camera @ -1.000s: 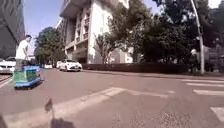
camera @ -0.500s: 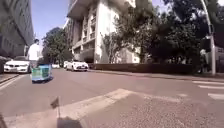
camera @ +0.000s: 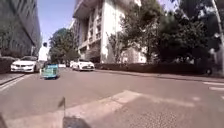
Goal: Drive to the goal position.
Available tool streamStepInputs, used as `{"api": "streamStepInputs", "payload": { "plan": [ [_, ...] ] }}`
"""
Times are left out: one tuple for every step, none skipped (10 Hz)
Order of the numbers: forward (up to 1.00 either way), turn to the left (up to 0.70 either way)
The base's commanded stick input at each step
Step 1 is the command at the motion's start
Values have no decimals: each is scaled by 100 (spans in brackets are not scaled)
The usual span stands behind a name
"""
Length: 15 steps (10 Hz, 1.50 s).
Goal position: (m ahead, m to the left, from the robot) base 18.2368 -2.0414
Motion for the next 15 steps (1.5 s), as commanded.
{"api": "streamStepInputs", "payload": {
  "plan": [
    [45, 27],
    [45, 27],
    [45, 27],
    [45, 27],
    [45, 27],
    [45, 27],
    [45, 27],
    [45, 27],
    [45, 27],
    [45, 27],
    [45, 27],
    [45, 27],
    [45, 27],
    [45, 27],
    [45, 27]
  ]
}}
